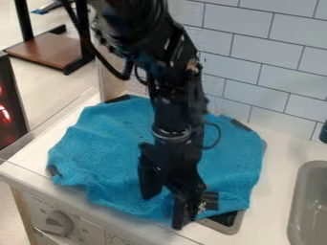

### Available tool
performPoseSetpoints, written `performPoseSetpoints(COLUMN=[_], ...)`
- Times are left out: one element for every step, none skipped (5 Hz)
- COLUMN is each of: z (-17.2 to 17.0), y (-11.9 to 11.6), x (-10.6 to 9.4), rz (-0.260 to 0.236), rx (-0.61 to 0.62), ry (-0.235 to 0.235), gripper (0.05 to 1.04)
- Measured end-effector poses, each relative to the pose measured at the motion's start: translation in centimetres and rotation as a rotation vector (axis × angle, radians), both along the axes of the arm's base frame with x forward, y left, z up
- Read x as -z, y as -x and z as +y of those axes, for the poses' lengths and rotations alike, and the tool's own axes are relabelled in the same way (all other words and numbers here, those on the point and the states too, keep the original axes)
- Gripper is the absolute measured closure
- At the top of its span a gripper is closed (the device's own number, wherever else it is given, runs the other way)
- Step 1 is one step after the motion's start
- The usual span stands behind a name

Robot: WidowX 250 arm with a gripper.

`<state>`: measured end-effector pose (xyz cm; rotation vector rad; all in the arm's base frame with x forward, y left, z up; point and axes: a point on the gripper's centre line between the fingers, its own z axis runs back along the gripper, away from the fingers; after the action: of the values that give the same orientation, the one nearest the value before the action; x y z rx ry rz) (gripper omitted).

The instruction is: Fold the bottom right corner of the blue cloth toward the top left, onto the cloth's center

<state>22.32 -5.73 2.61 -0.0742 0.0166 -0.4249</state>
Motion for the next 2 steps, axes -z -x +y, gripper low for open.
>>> performPoseSetpoints(z=[-0.44,-0.7], y=[-0.37,-0.44], x=[0.63,0.63], rz=[0.007,0.0], rx=[0.017,0.023], ry=[0.022,0.039], gripper=[0.145,0.459])
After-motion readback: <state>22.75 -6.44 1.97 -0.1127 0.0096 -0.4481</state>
